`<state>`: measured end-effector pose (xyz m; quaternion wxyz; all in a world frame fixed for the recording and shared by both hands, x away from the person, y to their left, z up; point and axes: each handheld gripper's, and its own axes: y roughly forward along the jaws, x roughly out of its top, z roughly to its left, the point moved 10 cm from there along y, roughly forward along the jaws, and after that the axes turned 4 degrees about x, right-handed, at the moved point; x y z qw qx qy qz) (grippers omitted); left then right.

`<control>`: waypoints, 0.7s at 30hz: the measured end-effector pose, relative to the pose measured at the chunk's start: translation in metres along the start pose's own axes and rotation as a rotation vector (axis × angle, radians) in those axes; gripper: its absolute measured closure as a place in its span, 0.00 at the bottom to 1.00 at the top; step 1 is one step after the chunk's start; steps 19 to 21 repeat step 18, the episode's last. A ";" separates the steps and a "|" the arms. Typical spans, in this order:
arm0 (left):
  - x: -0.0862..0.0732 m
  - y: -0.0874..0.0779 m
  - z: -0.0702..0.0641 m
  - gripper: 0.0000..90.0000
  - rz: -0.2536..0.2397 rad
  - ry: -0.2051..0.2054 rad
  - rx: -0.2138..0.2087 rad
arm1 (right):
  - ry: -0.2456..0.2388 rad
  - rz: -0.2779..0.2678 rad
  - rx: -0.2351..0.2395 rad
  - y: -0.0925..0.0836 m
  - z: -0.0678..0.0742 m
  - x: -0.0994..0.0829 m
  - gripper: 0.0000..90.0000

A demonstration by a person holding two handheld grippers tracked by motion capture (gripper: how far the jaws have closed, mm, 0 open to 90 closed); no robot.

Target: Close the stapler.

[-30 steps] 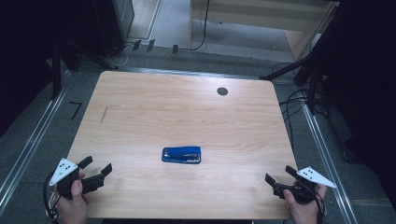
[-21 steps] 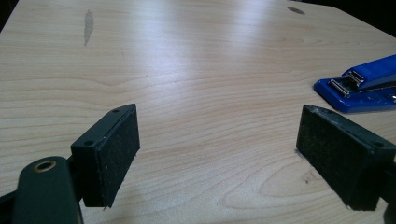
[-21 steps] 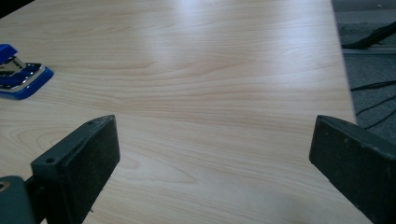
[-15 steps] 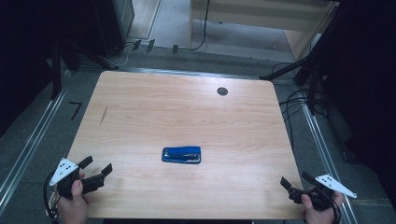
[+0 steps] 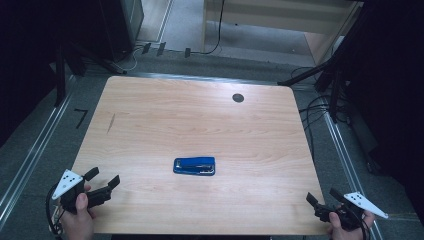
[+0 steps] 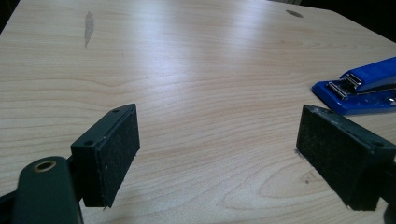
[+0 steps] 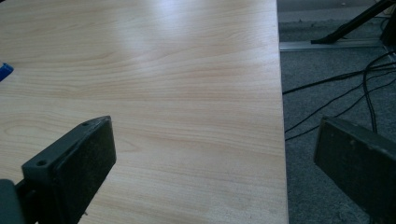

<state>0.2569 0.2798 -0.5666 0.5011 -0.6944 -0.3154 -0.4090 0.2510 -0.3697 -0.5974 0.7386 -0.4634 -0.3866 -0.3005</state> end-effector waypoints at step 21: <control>0.000 0.000 0.000 0.15 -0.002 -0.002 -0.003 | -0.017 0.021 -0.029 0.005 0.000 -0.007 0.00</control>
